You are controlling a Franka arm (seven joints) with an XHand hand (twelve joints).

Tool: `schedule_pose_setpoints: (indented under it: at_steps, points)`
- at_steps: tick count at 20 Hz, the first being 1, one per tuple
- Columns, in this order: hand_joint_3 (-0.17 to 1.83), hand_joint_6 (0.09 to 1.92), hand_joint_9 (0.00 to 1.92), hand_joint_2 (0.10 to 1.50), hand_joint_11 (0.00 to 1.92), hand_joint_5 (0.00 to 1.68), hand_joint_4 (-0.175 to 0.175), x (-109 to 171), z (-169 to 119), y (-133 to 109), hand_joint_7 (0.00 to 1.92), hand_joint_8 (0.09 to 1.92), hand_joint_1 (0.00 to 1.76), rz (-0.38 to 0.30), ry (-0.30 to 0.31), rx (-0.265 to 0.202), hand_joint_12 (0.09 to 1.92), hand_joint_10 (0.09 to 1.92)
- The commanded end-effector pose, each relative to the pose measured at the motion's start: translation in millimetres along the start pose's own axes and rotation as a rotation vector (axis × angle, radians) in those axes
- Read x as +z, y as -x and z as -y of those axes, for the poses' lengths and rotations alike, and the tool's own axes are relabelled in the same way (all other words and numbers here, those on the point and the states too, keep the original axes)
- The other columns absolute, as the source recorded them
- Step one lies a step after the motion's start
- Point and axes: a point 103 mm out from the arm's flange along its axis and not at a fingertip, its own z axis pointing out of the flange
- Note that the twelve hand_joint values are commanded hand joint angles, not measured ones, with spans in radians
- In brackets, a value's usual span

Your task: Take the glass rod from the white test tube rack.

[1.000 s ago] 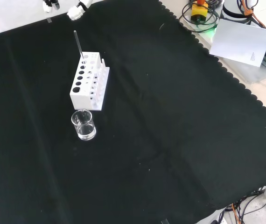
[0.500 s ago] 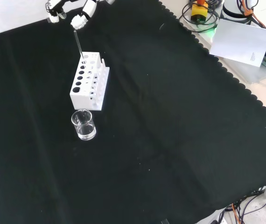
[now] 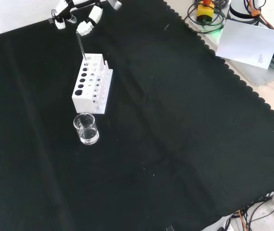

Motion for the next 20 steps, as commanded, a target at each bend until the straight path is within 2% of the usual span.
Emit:
schedule_pose_setpoints:
  at_steps: [1,6,16,20]
  points:
    - [0.48,1.01,1.06,0.89,1.00,0.33,-0.175,10,0,2,0.76,1.18,0.65,0.004,-0.003,0.002,1.34,1.25]
    - [0.49,1.03,1.12,0.89,1.13,0.35,-0.175,32,-3,7,0.77,1.19,0.66,-0.007,-0.017,0.001,1.37,1.28]
    - [0.51,1.08,1.36,0.85,1.54,0.47,-0.175,43,-3,7,0.86,1.21,0.77,-0.013,-0.024,-0.010,1.40,1.26]
    - [0.52,1.09,1.43,0.84,1.63,0.54,-0.175,46,-3,6,0.90,1.22,0.84,-0.017,-0.027,-0.010,1.41,1.25]
